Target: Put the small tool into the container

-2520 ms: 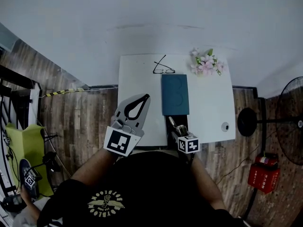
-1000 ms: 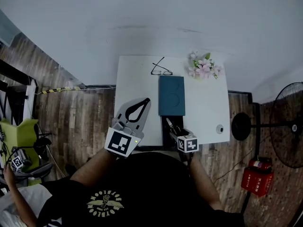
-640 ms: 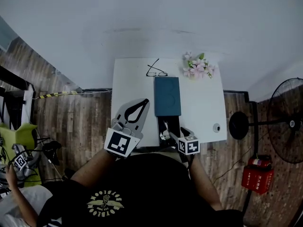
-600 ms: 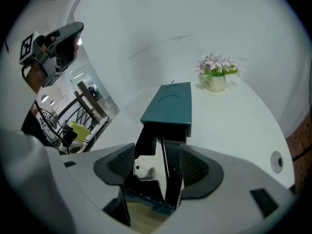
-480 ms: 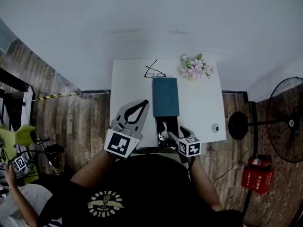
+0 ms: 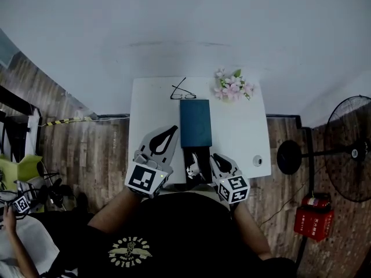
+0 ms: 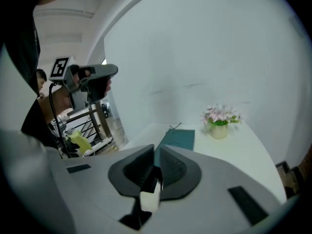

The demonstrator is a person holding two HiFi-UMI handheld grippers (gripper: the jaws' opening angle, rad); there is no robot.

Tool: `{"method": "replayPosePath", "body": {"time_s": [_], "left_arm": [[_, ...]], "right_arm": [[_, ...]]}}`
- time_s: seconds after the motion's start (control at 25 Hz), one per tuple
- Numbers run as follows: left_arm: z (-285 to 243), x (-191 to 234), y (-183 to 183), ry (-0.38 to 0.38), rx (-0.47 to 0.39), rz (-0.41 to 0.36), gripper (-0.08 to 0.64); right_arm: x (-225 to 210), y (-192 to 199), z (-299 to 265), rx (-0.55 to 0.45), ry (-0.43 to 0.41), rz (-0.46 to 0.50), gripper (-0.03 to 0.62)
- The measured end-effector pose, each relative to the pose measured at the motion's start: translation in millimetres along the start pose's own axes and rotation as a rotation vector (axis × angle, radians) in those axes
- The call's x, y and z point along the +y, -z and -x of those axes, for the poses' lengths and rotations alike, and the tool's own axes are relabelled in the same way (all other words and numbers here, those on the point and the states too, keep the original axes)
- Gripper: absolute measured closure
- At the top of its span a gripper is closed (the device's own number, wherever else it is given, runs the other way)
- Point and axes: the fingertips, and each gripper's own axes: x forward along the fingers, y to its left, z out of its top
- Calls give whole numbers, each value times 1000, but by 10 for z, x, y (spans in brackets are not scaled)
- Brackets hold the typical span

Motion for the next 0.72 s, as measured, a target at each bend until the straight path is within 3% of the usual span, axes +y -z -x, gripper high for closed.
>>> {"method": "replayPosePath", "body": {"time_s": [0.04, 0.24, 0.56, 0.72], "left_arm": [[-11, -14, 24, -3, 7, 11, 554], [-84, -56, 65, -40, 28, 48, 554], [-119, -150, 45, -93, 19, 30, 554], [-131, -191, 30, -117, 17, 31, 554]], "right_arm": [[-38, -96, 53, -41, 10, 12, 591], [-165, -350, 186, -106, -4, 54, 592], [-345, -617, 281, -132, -24, 70, 592], [-386, -881, 397, -192, -46, 84, 592]]}}
